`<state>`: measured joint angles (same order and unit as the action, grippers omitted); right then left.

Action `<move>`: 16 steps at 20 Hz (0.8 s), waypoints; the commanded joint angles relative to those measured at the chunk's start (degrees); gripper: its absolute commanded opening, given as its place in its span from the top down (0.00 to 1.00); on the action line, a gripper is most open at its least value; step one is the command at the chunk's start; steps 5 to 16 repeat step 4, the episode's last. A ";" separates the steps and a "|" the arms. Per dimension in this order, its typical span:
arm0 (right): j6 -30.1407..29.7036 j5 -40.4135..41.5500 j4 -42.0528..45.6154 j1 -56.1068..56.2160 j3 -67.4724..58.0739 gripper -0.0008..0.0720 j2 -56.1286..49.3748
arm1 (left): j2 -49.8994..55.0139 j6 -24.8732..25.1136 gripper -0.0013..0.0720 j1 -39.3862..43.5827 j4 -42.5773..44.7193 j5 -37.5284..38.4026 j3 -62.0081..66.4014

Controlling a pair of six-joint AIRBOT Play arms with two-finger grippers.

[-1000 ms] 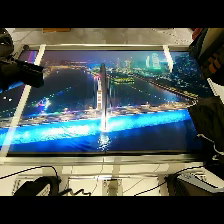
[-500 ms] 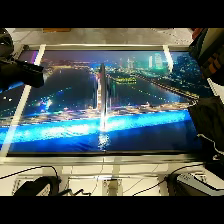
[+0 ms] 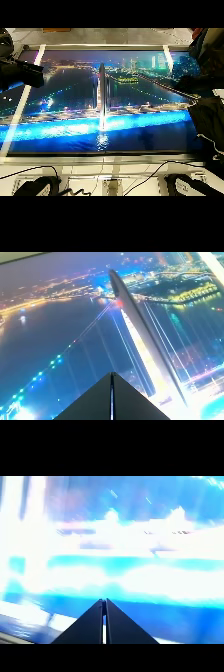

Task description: Fold the clothes and pants, and hang the long-sleeved shirts on hangers.

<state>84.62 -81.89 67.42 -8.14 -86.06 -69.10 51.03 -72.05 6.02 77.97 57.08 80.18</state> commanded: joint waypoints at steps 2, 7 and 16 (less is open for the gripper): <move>20.83 1.49 18.01 9.97 0.00 0.94 0.00 | -0.04 0.02 0.96 0.00 0.02 0.00 -0.02; 21.14 1.55 15.28 9.99 0.00 0.94 0.00 | -0.04 0.02 0.96 0.00 0.02 0.00 -0.02; 21.14 1.55 15.28 9.99 0.00 0.94 0.00 | -0.04 0.02 0.96 0.00 0.02 0.00 -0.02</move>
